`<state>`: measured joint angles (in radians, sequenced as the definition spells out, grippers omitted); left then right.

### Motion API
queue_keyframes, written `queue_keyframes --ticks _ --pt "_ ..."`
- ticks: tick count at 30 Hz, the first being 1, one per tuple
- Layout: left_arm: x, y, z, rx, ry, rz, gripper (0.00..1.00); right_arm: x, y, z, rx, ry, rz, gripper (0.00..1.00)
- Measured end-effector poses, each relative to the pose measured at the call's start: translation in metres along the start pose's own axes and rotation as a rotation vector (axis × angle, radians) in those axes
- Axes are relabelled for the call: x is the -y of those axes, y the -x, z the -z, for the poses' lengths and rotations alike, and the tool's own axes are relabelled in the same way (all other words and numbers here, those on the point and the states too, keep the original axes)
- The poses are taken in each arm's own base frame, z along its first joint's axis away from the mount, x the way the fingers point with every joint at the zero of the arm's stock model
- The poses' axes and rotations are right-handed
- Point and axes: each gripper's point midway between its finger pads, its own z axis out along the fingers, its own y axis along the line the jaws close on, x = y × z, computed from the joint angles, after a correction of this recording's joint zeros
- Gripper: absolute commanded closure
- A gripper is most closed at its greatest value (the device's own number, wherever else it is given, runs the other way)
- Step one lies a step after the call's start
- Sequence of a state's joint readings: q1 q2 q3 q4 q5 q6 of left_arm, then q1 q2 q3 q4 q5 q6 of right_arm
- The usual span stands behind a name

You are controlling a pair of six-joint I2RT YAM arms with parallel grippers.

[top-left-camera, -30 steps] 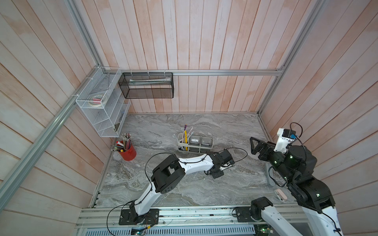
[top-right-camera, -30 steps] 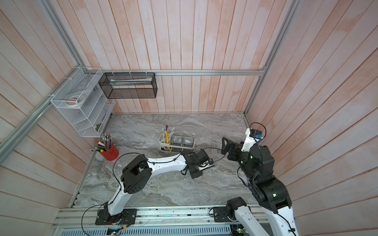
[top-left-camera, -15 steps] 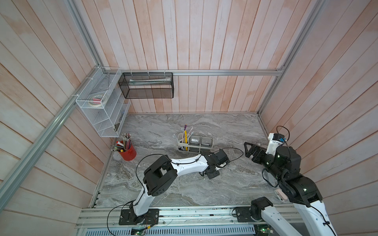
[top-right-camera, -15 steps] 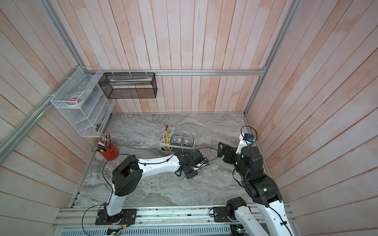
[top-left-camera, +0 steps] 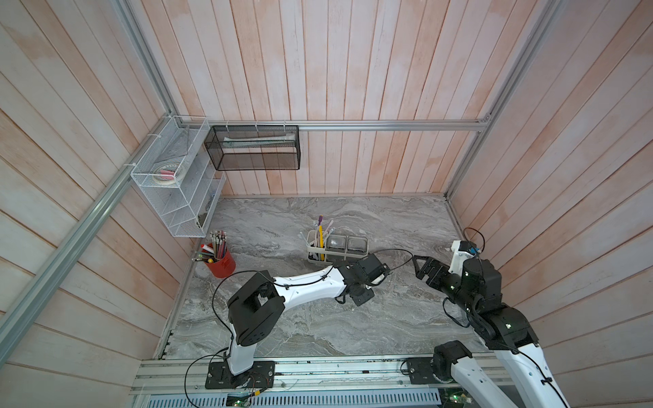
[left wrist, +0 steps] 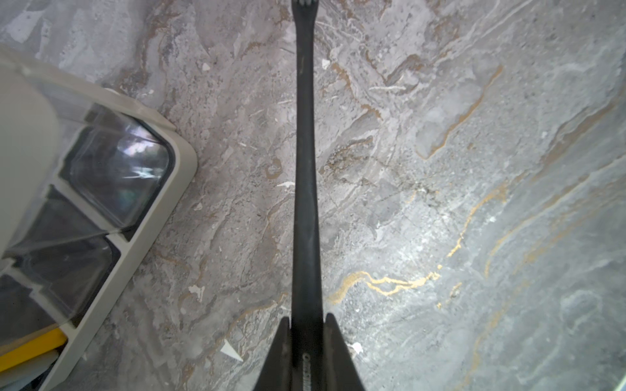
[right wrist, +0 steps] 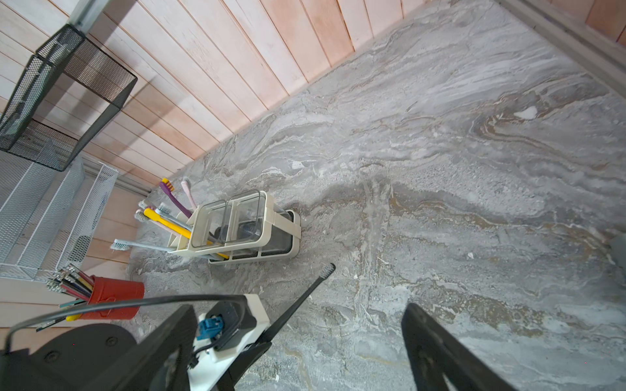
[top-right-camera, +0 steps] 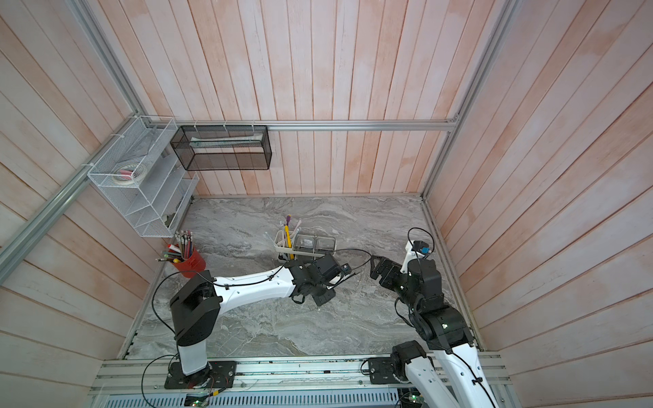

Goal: Place the toothbrush into the toothbrush holder
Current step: Pick up the toothbrush from the center of the board.

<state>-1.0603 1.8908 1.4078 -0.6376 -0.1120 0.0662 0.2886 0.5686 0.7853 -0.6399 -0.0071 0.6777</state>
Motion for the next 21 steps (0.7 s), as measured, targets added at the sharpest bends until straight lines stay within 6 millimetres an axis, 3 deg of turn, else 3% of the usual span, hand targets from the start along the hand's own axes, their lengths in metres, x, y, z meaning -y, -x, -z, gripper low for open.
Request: queue_keyframes --ticks 10,14,21 --pt "-0.024 0.026 0.049 0.177 0.066 0.127 1.0 -0.007 -0.011 -0.011 -0.025 0.084 -0.087 0.08" --pt "-0.026 0.03 0.063 0.235 0.06 0.179 1.0 -0.009 -0.021 -0.019 -0.057 0.123 -0.122 0.08" --pt "-0.013 0.045 0.07 0.299 0.028 0.223 1.0 -0.029 -0.021 -0.028 -0.074 0.234 -0.153 0.08"
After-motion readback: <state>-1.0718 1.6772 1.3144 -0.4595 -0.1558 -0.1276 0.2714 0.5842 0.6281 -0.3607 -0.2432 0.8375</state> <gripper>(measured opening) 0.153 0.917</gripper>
